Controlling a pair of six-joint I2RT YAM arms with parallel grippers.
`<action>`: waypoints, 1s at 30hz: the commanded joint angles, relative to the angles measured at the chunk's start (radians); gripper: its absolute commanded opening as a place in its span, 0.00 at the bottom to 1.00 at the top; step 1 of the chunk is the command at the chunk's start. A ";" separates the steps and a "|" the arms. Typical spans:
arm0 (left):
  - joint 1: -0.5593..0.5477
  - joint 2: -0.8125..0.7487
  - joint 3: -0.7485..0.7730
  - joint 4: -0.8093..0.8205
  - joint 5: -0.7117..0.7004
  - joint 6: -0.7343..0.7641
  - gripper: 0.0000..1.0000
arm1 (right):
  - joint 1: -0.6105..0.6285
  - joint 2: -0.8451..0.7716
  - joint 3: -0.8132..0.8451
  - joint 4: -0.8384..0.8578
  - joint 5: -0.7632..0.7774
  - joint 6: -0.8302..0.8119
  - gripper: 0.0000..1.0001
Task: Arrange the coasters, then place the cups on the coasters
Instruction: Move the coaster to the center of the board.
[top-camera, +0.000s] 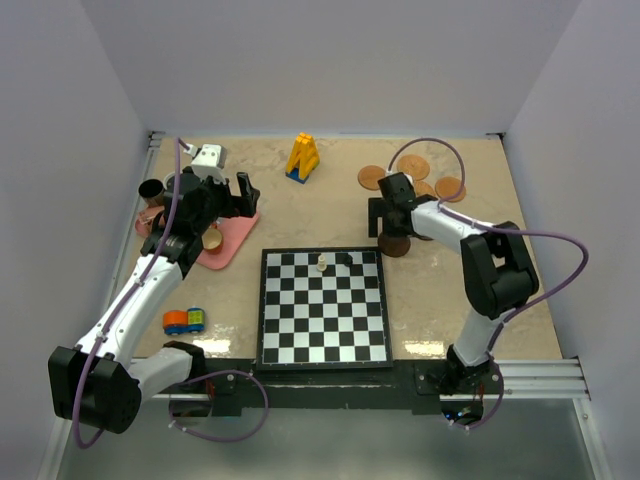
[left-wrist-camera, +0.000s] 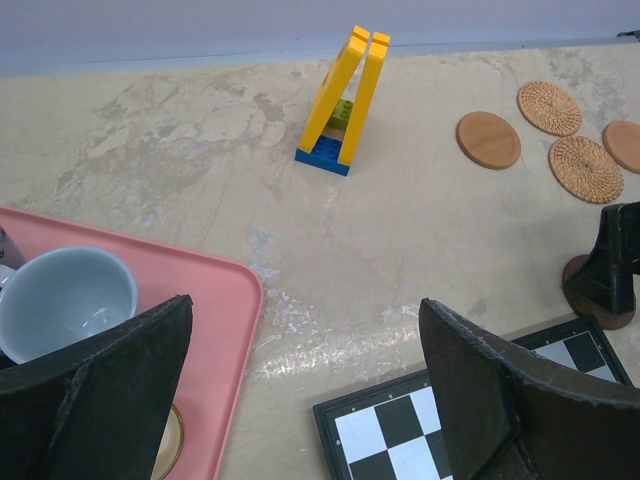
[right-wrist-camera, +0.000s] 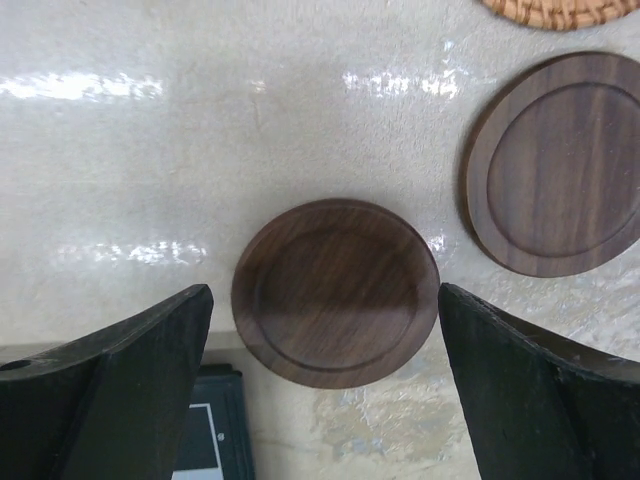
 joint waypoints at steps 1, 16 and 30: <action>-0.010 -0.016 0.008 0.052 0.008 -0.020 1.00 | 0.005 -0.087 0.002 0.010 -0.010 0.017 0.99; -0.010 -0.013 0.008 0.051 0.008 -0.020 1.00 | 0.066 -0.026 -0.024 0.090 -0.119 0.046 0.42; -0.010 -0.016 0.005 0.052 0.001 -0.020 1.00 | 0.076 0.039 -0.068 0.070 -0.025 0.137 0.31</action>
